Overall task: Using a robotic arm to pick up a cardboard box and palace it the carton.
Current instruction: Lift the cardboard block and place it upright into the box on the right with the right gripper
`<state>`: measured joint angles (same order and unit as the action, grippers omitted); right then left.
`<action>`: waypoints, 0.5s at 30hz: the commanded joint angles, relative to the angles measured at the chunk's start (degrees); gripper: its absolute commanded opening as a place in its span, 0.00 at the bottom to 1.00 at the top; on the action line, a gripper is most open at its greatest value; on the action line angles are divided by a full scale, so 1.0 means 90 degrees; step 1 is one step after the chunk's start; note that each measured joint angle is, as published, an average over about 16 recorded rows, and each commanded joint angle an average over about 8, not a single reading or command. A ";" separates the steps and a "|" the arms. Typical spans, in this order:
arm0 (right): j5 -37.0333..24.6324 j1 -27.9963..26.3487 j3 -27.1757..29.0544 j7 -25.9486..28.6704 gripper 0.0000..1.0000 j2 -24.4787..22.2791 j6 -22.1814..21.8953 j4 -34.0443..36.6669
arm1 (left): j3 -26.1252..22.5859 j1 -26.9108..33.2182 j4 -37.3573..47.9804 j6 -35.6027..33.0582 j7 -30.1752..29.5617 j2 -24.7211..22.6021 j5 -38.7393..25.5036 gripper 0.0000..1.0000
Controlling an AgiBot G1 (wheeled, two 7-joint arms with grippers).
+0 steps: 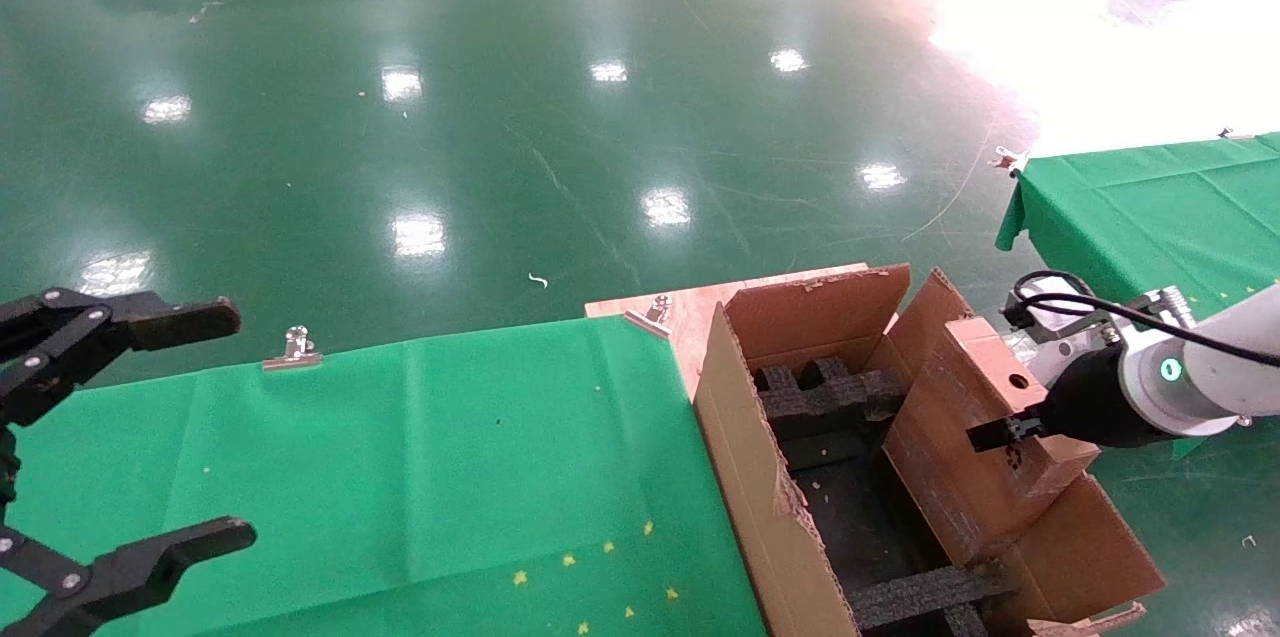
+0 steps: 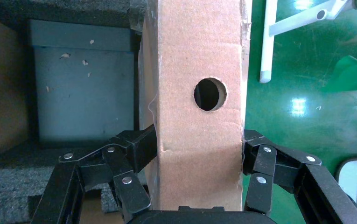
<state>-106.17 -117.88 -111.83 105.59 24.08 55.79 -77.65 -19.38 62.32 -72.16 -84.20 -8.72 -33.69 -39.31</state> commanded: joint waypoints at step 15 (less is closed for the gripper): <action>-0.0334 0.0676 -0.0179 0.0362 0.00 0.0141 -0.0820 0.0070 | -0.0001 0.0000 0.0000 0.0000 0.0001 0.0000 0.0001 1.00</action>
<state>-109.25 -111.88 -113.44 109.00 25.55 48.72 -77.00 -19.39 62.32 -72.16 -84.19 -8.71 -33.69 -39.30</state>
